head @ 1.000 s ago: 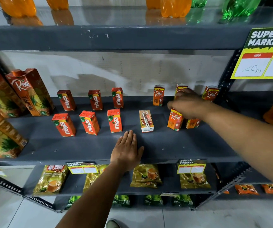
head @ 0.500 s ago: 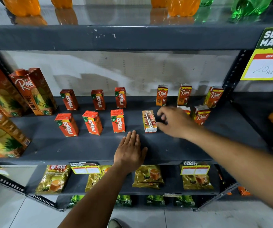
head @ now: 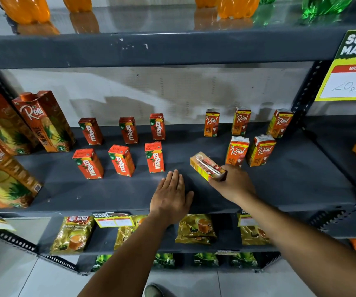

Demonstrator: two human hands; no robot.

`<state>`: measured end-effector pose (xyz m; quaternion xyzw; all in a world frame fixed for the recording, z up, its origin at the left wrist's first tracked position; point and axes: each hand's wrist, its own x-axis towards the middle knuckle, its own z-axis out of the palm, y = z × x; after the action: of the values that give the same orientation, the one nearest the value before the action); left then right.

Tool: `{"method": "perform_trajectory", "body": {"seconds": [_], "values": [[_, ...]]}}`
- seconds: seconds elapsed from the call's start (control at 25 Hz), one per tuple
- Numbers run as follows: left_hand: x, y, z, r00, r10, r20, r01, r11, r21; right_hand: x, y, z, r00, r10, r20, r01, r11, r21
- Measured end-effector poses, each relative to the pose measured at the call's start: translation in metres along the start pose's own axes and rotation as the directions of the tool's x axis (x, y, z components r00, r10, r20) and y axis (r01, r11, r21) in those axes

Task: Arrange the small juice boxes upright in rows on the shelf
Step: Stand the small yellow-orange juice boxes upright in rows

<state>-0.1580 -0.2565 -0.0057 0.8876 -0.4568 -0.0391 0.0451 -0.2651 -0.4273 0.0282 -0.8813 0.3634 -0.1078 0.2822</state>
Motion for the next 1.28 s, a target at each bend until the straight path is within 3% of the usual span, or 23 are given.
{"method": "perform_trajectory", "body": {"seconds": [0.2, 0.36, 0.52, 0.64, 0.84, 1.04, 1.12, 1.2, 1.28], "values": [[0.001, -0.002, 0.005, 1.000, 0.005, -0.027, -0.005, 1.000, 0.012, -0.053, 0.056, -0.080, 0.997, 0.063, 0.041, -0.061, 0.997, -0.054], [0.001, -0.001, 0.005, 1.000, 0.007, -0.030, -0.006, 1.000, 0.025, -0.040, 0.091, -0.154, 1.000, 0.018, -0.017, -0.022, 0.949, -0.315], [0.001, 0.001, 0.003, 1.000, -0.009, -0.018, 0.010, 0.999, 0.037, 0.003, 0.098, -0.195, 0.993, -0.086, 0.085, 0.120, 0.779, -0.616], [0.000, 0.003, 0.001, 1.000, -0.014, -0.024, 0.015, 0.999, 0.038, 0.037, 0.100, -0.197, 0.994, -0.072, 0.076, 0.105, 0.737, -0.668], [-0.001, 0.004, 0.001, 0.999, -0.021, -0.028, 0.023, 0.998, 0.052, 0.053, 0.097, -0.202, 0.937, -0.189, 0.294, 0.349, 0.535, -0.769], [0.000, 0.004, 0.002, 0.999, -0.025, -0.038, 0.027, 0.998, 0.064, 0.057, 0.094, -0.214, 0.889, -0.209, 0.406, 0.455, 0.330, -0.827], [0.000, 0.005, 0.002, 0.999, -0.028, -0.035, 0.031, 0.997, 0.071, 0.059, 0.094, -0.216, 0.884, -0.203, 0.421, 0.467, 0.355, -0.810], [0.000, 0.004, 0.003, 0.999, -0.027, -0.038, 0.030, 0.997, 0.071, 0.063, 0.090, -0.219, 0.892, -0.198, 0.406, 0.448, 0.494, -0.745], [0.001, 0.003, 0.005, 0.998, -0.025, -0.052, 0.029, 0.997, 0.070, 0.071, 0.091, -0.221, 0.891, -0.228, 0.392, 0.449, 0.566, -0.691]]}}
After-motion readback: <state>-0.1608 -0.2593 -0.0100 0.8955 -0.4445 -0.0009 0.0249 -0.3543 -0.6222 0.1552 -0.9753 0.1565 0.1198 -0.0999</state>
